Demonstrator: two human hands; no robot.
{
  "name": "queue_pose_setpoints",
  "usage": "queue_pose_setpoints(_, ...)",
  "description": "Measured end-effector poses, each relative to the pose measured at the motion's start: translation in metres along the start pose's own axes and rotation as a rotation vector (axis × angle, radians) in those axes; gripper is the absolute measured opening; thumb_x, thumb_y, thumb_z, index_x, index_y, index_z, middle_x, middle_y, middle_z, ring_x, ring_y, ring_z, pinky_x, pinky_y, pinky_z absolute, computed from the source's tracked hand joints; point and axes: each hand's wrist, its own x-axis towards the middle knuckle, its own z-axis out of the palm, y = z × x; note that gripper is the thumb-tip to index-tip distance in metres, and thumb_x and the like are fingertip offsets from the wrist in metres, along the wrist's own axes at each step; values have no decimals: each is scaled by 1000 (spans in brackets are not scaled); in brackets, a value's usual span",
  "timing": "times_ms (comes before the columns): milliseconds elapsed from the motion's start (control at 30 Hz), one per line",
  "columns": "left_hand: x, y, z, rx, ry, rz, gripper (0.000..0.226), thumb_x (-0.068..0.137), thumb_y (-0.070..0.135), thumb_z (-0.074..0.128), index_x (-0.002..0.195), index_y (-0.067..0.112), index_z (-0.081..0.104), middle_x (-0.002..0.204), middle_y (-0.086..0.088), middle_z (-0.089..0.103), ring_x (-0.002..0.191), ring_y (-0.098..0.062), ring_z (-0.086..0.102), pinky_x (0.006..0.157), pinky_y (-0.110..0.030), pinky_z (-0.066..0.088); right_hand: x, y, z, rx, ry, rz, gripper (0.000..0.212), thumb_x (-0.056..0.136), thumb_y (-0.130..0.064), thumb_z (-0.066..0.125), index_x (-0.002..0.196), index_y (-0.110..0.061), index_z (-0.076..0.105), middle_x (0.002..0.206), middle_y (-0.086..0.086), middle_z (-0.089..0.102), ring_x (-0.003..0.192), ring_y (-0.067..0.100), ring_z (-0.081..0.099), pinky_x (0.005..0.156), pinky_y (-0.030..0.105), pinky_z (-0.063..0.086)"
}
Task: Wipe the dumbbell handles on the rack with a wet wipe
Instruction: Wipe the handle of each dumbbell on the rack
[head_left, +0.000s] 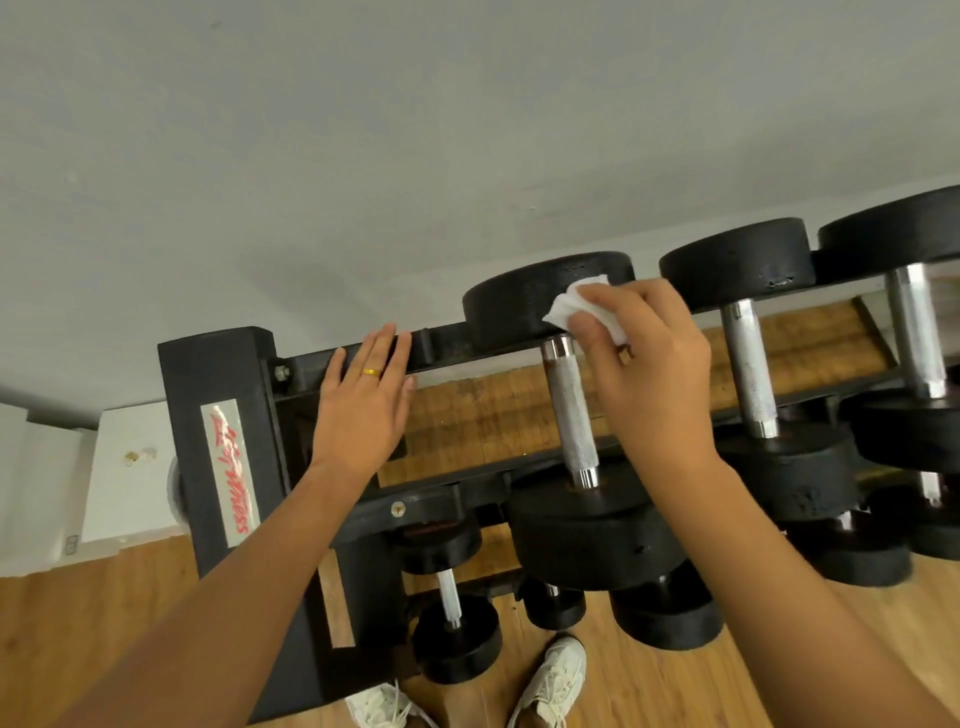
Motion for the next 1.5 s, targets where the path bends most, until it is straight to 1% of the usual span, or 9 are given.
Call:
queue_pose_setpoints(200,0,0,1,4,36,11,59,108,45,32,158,12,38,162,-11,39,150,-28,37,122,-55,26,-1,1,3,8,-17,-56,26,96,-16,66,120,-7,67,115,8,62,103,-4,43,83,-4,37)
queue_pose_setpoints(333,0,0,2,3,63,14,59,108,45,33,157,12,40,163,-12,37,150,-29,37,121,-57,27,6,12,-6,57,90,144,24,99,-21,62,118,-8,69,112,4,64,94,0,52,74,2,42)
queue_pose_setpoints(467,0,1,2,12,73,10,60,107,46,35,156,11,42,163,-13,37,148,-31,39,120,-58,29,-11,15,-7,14,-44,-41,17,96,-13,65,110,-6,69,108,5,66,94,3,55,81,2,42)
queue_pose_setpoints(600,-1,0,1,-13,74,18,62,106,48,34,156,12,40,161,-11,40,148,-29,39,122,-57,26,-34,48,-29,276,-13,471,18,95,-19,67,113,-18,70,105,-8,71,96,1,65,83,13,52)
queue_pose_setpoints(733,-5,4,5,-50,110,-20,60,105,44,44,157,13,39,163,-11,37,152,-27,33,123,-56,19,-38,60,-18,427,-196,619,20,93,-19,69,113,-20,72,97,-9,74,89,8,71,71,27,60)
queue_pose_setpoints(900,-9,13,8,-80,138,-80,58,105,40,50,156,14,41,164,-11,36,152,-28,31,122,-60,17,-13,55,11,576,-266,607,20,92,-17,71,111,-19,74,100,-9,76,96,4,69,88,28,57)
queue_pose_setpoints(1167,-10,19,5,-101,106,-126,65,101,48,46,158,16,40,166,-8,34,155,-26,27,122,-60,10,-24,66,10,476,-391,451,17,93,-14,69,108,-15,76,93,-14,74,86,-1,68,76,17,50)
queue_pose_setpoints(1367,-8,18,3,-115,84,-131,67,99,49,49,158,17,40,166,-7,33,155,-26,27,122,-61,7,-1,59,23,567,-306,551,11,93,-20,71,101,-17,77,92,-7,76,89,8,71,88,39,59)
queue_pose_setpoints(1500,-8,17,2,-121,84,-124,65,102,40,59,159,18,37,167,-7,31,156,-26,25,123,-59,4,-23,64,7,462,-395,494,11,93,-16,70,100,-16,78,83,-10,75,78,5,69,76,29,56)
